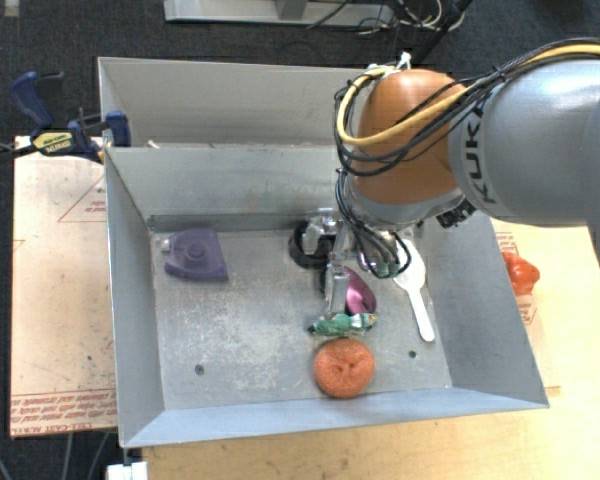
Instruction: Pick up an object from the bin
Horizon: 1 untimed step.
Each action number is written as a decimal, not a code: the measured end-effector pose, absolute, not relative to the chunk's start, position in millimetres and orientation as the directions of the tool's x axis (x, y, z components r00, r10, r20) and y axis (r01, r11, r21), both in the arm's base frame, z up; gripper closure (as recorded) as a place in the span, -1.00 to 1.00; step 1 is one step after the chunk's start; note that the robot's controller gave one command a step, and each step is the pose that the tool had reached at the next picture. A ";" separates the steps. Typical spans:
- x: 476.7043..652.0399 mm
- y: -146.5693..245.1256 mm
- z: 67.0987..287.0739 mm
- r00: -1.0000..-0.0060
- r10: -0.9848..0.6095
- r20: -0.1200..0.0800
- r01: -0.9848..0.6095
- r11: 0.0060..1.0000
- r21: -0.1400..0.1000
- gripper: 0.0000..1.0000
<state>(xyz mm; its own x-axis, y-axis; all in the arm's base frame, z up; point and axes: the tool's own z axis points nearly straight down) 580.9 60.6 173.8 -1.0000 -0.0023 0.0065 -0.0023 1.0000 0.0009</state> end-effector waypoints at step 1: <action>582.4 60.4 178.5 -1.000 -0.001 -0.001 -0.001 1.000 0.001 -1.00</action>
Offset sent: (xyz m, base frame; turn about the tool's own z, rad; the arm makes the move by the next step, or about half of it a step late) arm -0.0128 -0.0593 -0.0792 -0.1652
